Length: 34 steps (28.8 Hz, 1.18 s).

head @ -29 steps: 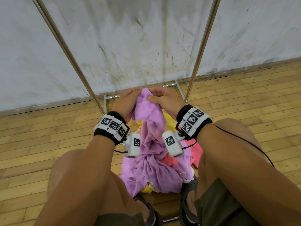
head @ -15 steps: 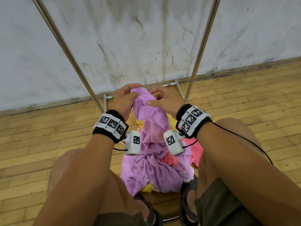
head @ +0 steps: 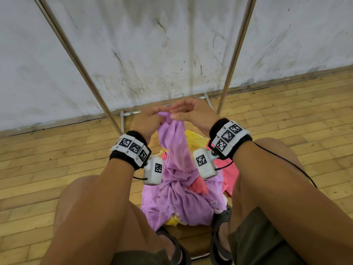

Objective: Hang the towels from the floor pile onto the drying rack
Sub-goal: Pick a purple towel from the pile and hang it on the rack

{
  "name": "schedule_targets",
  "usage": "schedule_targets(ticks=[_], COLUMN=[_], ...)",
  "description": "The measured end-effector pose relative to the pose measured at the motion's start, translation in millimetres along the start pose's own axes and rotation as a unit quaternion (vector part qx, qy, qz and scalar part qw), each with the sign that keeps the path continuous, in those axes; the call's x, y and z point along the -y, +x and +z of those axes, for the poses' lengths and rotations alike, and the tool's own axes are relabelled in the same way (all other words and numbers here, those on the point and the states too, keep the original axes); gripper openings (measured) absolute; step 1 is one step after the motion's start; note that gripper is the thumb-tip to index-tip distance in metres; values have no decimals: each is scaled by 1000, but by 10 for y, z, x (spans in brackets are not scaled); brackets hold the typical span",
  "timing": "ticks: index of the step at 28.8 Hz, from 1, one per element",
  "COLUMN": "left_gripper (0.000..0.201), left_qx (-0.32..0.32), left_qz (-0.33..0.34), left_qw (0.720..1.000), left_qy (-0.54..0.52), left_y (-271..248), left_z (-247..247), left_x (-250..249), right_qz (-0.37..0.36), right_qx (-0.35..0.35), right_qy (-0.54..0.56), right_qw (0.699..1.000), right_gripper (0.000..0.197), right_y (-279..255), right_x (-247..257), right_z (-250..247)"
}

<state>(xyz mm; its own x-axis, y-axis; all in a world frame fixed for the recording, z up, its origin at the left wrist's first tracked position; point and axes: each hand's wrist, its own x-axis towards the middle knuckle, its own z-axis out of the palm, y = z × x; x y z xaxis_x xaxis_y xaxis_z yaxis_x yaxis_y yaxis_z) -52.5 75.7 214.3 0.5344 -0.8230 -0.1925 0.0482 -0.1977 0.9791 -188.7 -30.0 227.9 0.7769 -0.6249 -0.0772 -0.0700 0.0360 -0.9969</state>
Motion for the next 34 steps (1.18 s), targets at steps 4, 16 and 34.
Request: schedule_targets(ticks=[4,16,34], left_gripper=[19,29,38], left_qx=[15,83,72], left_qz=[-9,-32,38], left_qw=[1000,994,995], left_qy=[-8,60,-62], left_y=[-39,-21,-98], left_z=[84,76,73], left_x=[-91,5,-170], right_qz=[-19,-32,36], right_qx=[-52,-96,27], right_qy=[60,71,-64], right_qw=[997,992,997], right_gripper=[23,21,45], right_y=[59,119,16], right_x=[12,-12,-6], right_z=[-49,-121,32])
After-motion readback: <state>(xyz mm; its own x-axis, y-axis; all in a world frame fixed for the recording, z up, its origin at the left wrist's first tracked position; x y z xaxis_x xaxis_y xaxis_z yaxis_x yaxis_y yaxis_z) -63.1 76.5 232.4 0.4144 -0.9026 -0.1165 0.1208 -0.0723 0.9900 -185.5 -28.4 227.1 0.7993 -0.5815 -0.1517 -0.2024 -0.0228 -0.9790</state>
